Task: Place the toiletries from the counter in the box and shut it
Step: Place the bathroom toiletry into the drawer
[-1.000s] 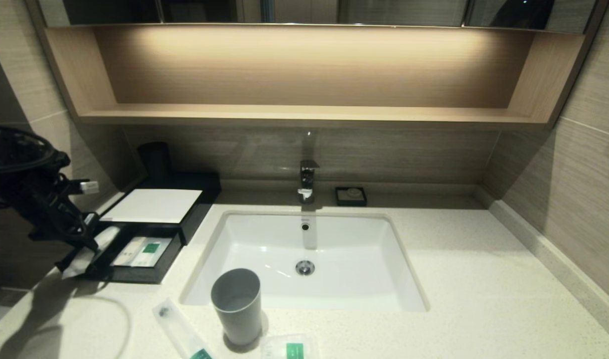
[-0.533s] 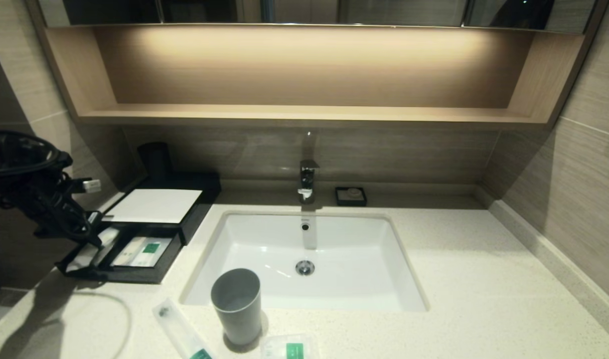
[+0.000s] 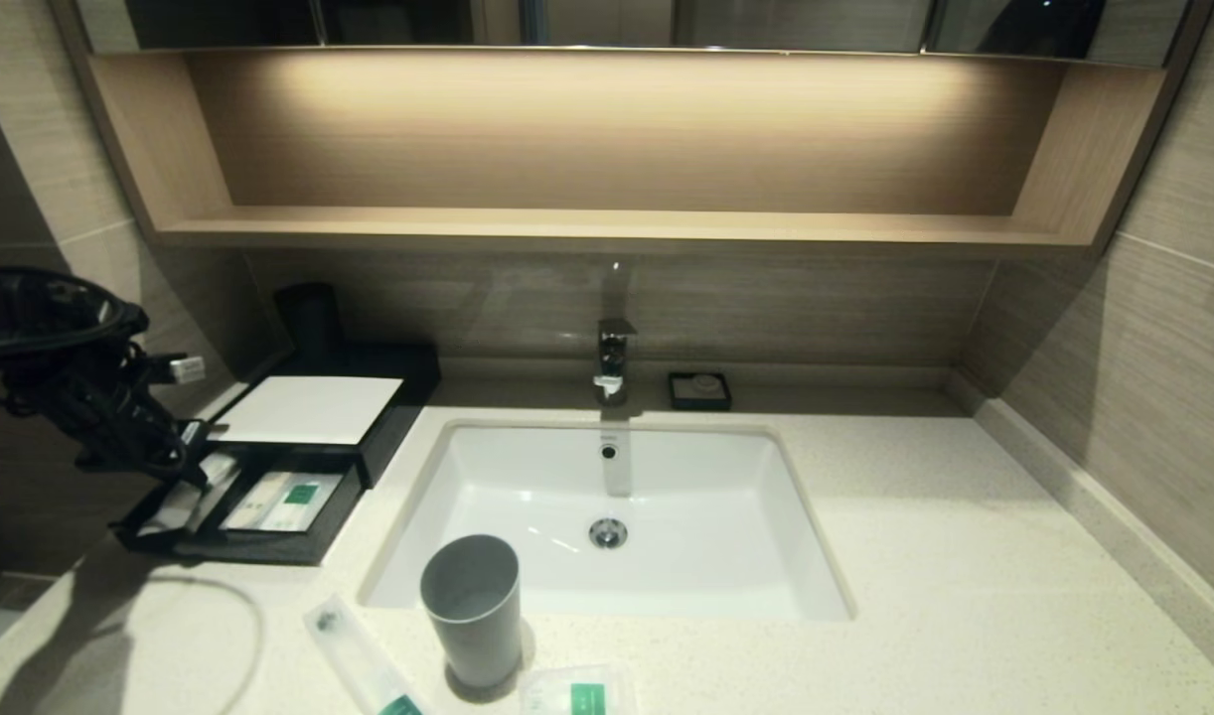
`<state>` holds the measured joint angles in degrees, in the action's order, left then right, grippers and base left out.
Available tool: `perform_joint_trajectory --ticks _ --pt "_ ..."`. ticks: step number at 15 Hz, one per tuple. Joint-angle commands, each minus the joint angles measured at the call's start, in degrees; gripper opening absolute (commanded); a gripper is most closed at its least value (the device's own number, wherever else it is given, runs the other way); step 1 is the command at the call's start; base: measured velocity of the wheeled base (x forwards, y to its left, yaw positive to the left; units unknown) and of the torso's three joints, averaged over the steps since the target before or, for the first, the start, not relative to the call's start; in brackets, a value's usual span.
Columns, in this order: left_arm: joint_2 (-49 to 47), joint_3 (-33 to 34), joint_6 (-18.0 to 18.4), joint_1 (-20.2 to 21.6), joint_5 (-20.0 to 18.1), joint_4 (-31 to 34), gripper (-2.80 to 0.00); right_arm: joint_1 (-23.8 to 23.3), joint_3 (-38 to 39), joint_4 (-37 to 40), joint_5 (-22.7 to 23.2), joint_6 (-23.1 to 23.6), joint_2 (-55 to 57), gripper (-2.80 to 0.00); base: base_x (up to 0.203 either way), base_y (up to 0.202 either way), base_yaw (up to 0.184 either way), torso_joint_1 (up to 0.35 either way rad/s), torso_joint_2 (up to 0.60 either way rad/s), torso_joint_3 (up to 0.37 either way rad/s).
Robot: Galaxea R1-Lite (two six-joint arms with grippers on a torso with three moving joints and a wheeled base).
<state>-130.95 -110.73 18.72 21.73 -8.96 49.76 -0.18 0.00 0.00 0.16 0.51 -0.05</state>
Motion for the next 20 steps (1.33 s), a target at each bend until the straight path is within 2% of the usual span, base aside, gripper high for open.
perform_joint_trajectory --ticks 1,13,20 --pt "0.12 -0.02 0.01 -0.02 -0.66 -0.80 -2.80 0.01 0.09 0.00 0.02 0.02 0.05 -2.80 0.000 0.000 0.000 0.000 0.00 0.000" --pt "0.08 -0.02 0.70 -0.54 -0.71 -4.32 -2.80 0.01 0.09 0.00 0.02 0.00 0.05 -2.80 0.000 0.000 0.000 0.000 0.00 0.000" --pt "-1.23 0.07 2.97 -0.46 -0.71 -5.39 -2.80 0.01 0.09 0.00 0.02 0.02 0.05 -2.80 0.000 0.000 0.000 0.000 0.00 0.000"
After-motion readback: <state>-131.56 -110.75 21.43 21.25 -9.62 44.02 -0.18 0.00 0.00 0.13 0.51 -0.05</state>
